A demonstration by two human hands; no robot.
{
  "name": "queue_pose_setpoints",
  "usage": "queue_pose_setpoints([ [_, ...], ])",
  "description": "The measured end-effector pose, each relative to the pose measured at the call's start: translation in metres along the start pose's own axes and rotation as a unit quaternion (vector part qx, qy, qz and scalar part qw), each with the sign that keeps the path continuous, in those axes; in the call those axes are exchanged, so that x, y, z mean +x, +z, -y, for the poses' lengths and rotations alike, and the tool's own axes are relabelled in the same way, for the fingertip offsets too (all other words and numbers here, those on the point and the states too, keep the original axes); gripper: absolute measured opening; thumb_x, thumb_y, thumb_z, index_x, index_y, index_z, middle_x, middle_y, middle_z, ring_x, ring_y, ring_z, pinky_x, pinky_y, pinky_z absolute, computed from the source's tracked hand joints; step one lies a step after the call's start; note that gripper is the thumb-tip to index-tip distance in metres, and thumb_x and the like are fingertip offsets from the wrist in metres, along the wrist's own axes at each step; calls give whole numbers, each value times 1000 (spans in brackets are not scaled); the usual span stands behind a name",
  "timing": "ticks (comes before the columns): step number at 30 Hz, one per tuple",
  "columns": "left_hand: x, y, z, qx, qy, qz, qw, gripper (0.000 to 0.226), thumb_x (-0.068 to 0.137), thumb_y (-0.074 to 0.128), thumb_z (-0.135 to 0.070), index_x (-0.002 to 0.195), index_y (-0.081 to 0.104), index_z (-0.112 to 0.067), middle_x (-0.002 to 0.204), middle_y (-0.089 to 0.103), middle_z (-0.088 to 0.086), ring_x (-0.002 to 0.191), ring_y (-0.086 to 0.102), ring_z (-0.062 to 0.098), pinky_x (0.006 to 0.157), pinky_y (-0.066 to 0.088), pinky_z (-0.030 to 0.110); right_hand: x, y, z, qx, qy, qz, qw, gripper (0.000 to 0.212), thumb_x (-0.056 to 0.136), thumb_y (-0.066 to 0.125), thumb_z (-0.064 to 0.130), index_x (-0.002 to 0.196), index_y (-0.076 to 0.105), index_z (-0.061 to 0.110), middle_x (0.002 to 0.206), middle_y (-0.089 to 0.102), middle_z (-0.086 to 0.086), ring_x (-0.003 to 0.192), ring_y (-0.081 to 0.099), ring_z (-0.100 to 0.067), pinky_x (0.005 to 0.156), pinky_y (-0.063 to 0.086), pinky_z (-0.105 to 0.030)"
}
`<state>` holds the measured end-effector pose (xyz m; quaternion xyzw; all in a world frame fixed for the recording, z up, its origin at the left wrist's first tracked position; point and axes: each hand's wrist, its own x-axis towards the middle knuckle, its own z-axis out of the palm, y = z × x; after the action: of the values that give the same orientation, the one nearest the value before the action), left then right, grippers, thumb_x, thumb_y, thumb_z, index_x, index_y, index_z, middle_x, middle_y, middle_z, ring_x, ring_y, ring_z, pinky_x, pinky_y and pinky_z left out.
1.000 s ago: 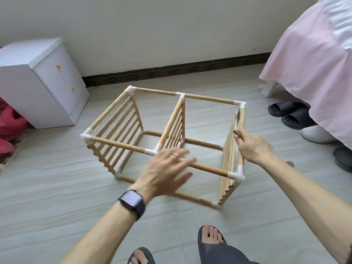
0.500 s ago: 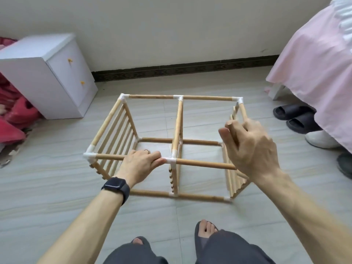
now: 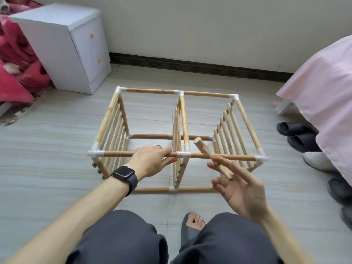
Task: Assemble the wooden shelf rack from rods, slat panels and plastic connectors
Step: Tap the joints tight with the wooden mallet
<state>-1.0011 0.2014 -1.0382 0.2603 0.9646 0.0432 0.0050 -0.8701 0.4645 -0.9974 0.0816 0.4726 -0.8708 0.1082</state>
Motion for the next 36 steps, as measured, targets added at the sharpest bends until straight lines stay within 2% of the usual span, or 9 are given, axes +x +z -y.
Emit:
queue_pose_setpoints([
  [5, -5, 0, 1, 0, 9, -12, 1000, 42, 100, 26, -66, 107, 50, -32, 76, 45, -11, 68, 47, 16, 58, 31, 32, 2, -7, -33, -237, -34, -118, 964, 15, 105, 48, 9, 109, 62, 9, 89, 68, -10, 44, 46, -15, 40, 37, -22],
  [8, -6, 0, 0, -2, 12, -11, 1000, 41, 101, 23, -63, 109, 48, -31, 74, 42, -11, 69, 48, 18, 61, 35, 35, 1, -10, -38, -375, -54, -176, 908, 15, 107, 44, 18, 118, 54, 22, 76, 66, 1, 50, 48, -10, 52, 43, -25],
  [11, -3, 1, -2, 16, 13, -13, 1000, 35, 101, 18, -61, 100, 36, -32, 72, 39, -10, 64, 46, 19, 59, 35, 35, -3, -12, -32, -502, -90, -222, 831, 12, 102, 53, 38, 104, 63, 33, 80, 69, 0, 74, 62, -11, 70, 51, -36],
  [14, 1, 1, -7, 21, 8, -16, 1000, 28, 101, 16, -61, 93, 22, -35, 72, 39, -9, 58, 40, 16, 56, 31, 35, -8, -5, -28, -504, -157, -203, 825, 13, 100, 54, 41, 98, 65, 33, 77, 65, -6, 62, 57, -17, 58, 47, -35],
  [18, 8, 2, -13, 24, -12, -18, 999, 38, 101, 18, -62, 105, 38, -30, 77, 43, -6, 63, 44, 21, 57, 31, 36, -9, -1, -36, -552, -187, -166, 796, 20, 96, 44, 46, 93, 61, 38, 63, 59, 0, 47, 47, -6, 45, 33, -16],
  [25, 7, 4, -16, 41, -17, -43, 998, 47, 101, 16, -60, 113, 46, -26, 82, 50, -3, 69, 53, 21, 60, 36, 35, 3, -10, -39, -631, -121, -182, 744, 36, 103, 31, 43, 78, 55, 33, 58, 58, 26, 63, 59, 1, 57, 40, -11],
  [30, 8, 3, -15, 34, -15, -32, 999, 45, 102, 17, -60, 112, 45, -27, 83, 52, -2, 69, 53, 20, 61, 36, 35, 7, -4, -23, -671, -131, -156, 713, 37, 105, 31, 44, 78, 52, 30, 57, 60, 10, 58, 59, -9, 50, 38, -22],
  [33, 8, 4, -15, 36, -16, -32, 999, 45, 102, 17, -60, 113, 45, -26, 85, 52, -2, 70, 52, 22, 61, 34, 36, 10, 6, 3, -724, -132, -134, 664, 39, 103, 31, 47, 81, 55, 25, 61, 62, 6, 56, 59, -16, 56, 39, -38],
  [36, 9, 4, -16, 39, -13, -36, 999, 46, 102, 17, -60, 115, 45, -26, 88, 55, 0, 73, 54, 24, 62, 34, 36, 12, 13, 30, -734, -188, -142, 637, 39, 105, 33, 45, 84, 60, 26, 63, 63, 17, 61, 61, -9, 53, 38, -22],
])
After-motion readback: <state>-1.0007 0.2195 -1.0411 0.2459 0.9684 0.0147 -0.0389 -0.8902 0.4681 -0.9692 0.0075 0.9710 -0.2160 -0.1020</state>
